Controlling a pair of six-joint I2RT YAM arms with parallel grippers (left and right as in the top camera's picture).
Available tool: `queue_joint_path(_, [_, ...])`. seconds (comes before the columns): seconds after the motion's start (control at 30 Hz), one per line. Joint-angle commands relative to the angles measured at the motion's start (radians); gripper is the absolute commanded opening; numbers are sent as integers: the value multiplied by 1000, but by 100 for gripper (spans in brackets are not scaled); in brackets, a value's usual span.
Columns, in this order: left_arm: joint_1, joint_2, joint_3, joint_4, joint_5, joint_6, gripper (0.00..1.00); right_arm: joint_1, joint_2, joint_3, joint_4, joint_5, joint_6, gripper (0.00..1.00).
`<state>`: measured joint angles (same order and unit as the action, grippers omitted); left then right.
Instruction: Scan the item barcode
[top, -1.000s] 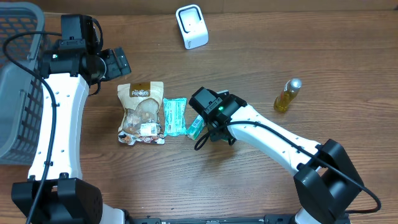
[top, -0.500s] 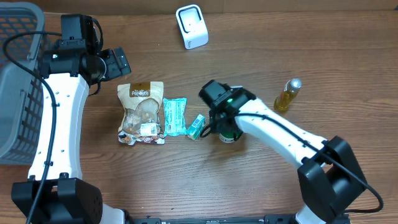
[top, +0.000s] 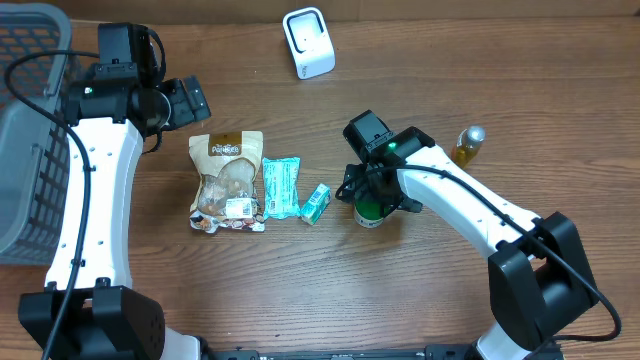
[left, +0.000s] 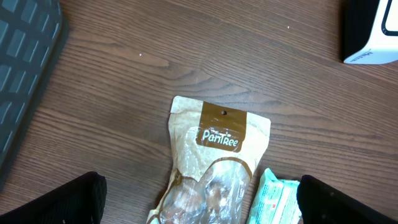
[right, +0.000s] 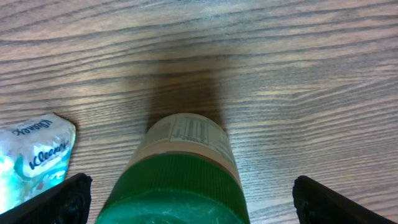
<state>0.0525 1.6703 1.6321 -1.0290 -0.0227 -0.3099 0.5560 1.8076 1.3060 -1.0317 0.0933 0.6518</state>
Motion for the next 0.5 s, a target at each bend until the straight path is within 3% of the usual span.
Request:
queue_joint_path(0.0, [-7, -2, 8, 0, -7, 8, 100, -1, 3, 24, 5, -3, 7, 100])
queue_joint_path(0.47, [-7, -2, 8, 1, -6, 8, 99, -1, 3, 24, -7, -3, 7, 100])
